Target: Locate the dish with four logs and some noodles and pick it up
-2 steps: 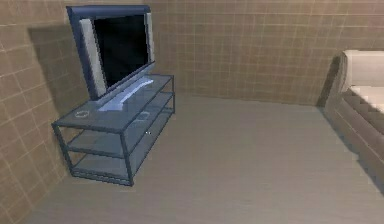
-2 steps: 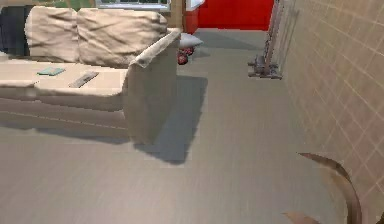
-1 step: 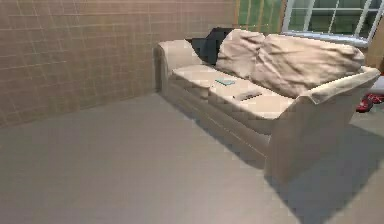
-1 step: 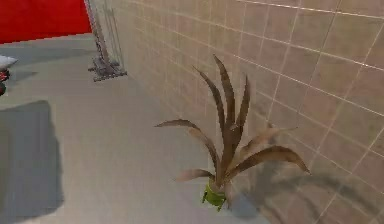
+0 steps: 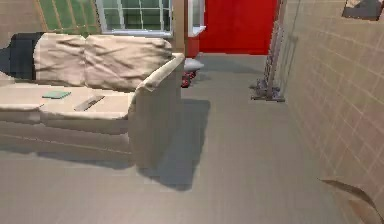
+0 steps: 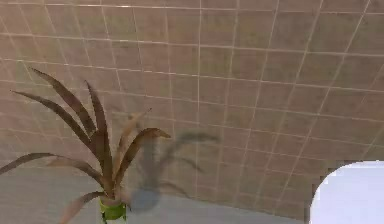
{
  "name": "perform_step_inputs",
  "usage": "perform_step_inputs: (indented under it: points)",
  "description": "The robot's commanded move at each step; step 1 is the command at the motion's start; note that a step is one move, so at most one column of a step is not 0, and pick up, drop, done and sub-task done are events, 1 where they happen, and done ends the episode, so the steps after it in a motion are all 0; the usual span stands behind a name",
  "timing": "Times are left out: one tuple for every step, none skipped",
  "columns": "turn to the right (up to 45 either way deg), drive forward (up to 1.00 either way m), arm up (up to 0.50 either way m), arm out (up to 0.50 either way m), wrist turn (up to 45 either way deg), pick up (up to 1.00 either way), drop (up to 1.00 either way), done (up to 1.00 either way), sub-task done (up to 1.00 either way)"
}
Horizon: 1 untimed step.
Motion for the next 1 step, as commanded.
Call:
perform_step_inputs:
  points:
    - [45.0,0.0,0.0,0.0,0.0,0.0,0.0,0.0,0.0]
